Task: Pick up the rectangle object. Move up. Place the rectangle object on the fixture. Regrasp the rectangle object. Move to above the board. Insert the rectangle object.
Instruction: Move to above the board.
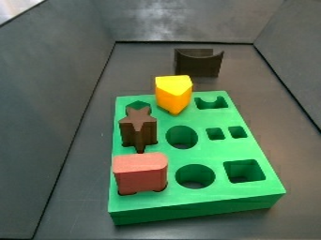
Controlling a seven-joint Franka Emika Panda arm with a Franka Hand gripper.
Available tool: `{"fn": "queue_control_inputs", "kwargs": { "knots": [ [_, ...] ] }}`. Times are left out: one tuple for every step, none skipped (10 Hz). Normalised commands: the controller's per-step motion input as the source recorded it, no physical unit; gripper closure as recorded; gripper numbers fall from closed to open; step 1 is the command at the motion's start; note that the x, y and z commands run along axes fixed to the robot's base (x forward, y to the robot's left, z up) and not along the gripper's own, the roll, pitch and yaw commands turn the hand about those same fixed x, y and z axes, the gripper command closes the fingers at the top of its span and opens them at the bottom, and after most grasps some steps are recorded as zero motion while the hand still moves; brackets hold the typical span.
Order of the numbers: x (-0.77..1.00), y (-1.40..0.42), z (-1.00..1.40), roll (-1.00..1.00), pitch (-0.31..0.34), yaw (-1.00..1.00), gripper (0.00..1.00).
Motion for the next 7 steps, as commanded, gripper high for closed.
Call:
{"fn": "queue_control_inputs", "kwargs": {
  "knots": [
    [-0.17,-1.0,0.02,-1.0,0.037,-0.03,1.0],
    [-0.17,-1.0,0.02,-1.0,0.037,-0.02,1.0],
    [-0.17,-1.0,0.02,-1.0,0.037,-0.02,1.0],
    [-0.17,-1.0,0.03,-1.0,0.036,-0.02,1.0],
    [-0.17,-1.0,0.03,-1.0,0.033,-0.02,1.0],
    [-0.17,-1.0,0.03,-1.0,0.03,-0.02,1.0],
    [-0.19,-1.0,0.03,-0.79,0.017,-0.01,1.0]
  ]
}}
